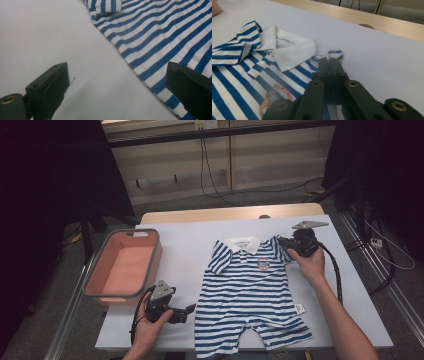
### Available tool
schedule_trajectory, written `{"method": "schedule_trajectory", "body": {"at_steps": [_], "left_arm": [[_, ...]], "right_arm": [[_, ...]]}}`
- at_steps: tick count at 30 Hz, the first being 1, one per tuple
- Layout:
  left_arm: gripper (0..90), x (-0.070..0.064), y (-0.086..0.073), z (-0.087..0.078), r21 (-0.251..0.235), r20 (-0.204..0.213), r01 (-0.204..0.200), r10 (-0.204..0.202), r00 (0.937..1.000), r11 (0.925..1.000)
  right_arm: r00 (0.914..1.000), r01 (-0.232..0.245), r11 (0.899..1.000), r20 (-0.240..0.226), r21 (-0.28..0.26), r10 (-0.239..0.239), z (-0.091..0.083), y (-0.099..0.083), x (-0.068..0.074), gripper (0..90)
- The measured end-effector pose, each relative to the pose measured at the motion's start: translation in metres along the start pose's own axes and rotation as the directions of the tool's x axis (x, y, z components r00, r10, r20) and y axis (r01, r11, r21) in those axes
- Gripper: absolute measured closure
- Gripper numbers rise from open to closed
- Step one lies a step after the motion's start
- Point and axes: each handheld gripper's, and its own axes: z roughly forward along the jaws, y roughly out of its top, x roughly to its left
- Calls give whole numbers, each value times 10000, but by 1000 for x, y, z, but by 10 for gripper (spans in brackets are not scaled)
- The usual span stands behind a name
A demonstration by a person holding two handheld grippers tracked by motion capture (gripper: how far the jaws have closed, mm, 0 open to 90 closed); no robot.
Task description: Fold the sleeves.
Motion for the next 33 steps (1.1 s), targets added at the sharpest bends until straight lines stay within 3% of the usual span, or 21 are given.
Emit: {"method": "schedule_trajectory", "body": {"at_steps": [12, 22, 33], "left_arm": [[61, 0, 0, 0, 29, 11, -31, 31, 10000, 10000], [61, -1, 0, 2, 94, 37, -20, 20, 10000, 10000], [61, 0, 0, 1, 118, 77, -15, 14, 10000, 9999]], "right_arm": [[9976, 329, 9994, -613, 50, -326, 7, 3, 22, 900], [9930, 711, 9971, -959, 261, -683, 26, 4, 43, 900], [9896, 981, 9920, -1128, 791, -889, 40, -2, 51, 891]]}}
